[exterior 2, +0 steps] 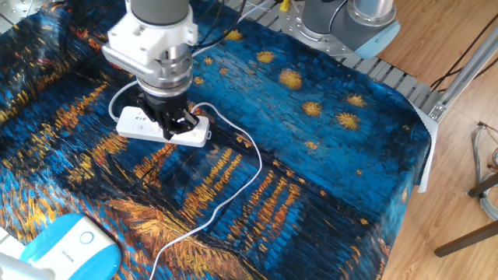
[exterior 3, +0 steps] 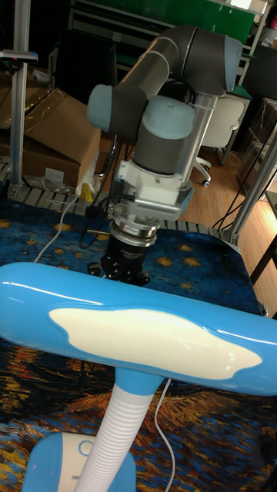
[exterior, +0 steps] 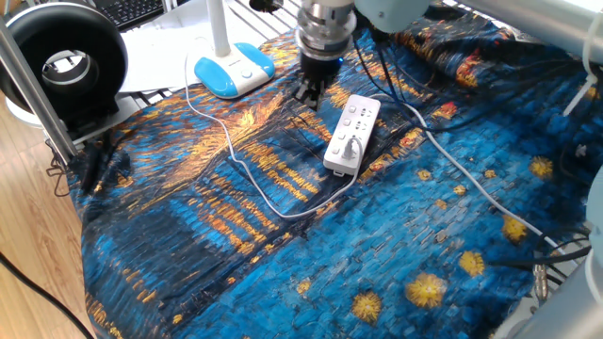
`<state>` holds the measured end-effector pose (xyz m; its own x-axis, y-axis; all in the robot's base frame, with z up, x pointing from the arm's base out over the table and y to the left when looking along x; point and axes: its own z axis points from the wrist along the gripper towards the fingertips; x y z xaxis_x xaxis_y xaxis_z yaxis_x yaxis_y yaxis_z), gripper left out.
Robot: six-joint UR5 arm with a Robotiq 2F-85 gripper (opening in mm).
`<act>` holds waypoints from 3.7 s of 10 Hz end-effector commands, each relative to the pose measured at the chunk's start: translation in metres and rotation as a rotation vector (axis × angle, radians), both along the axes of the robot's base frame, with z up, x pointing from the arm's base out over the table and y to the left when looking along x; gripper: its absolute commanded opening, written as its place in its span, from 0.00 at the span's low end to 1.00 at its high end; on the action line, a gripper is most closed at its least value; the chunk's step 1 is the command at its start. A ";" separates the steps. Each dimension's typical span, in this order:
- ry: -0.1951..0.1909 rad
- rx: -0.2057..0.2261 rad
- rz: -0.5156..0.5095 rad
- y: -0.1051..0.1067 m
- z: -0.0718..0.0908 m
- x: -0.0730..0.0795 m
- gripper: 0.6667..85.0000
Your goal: Plug in the power cord of the desk lamp, turn on the socket, and light up the desk lamp
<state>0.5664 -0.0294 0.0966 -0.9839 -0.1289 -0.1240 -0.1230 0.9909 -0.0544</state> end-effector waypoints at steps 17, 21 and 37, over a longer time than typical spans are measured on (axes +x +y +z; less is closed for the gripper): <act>0.247 -0.069 1.528 0.009 -0.053 -0.065 0.01; 0.241 -0.170 1.586 -0.005 -0.058 -0.040 0.01; 0.295 -0.108 1.765 -0.003 -0.071 -0.054 0.01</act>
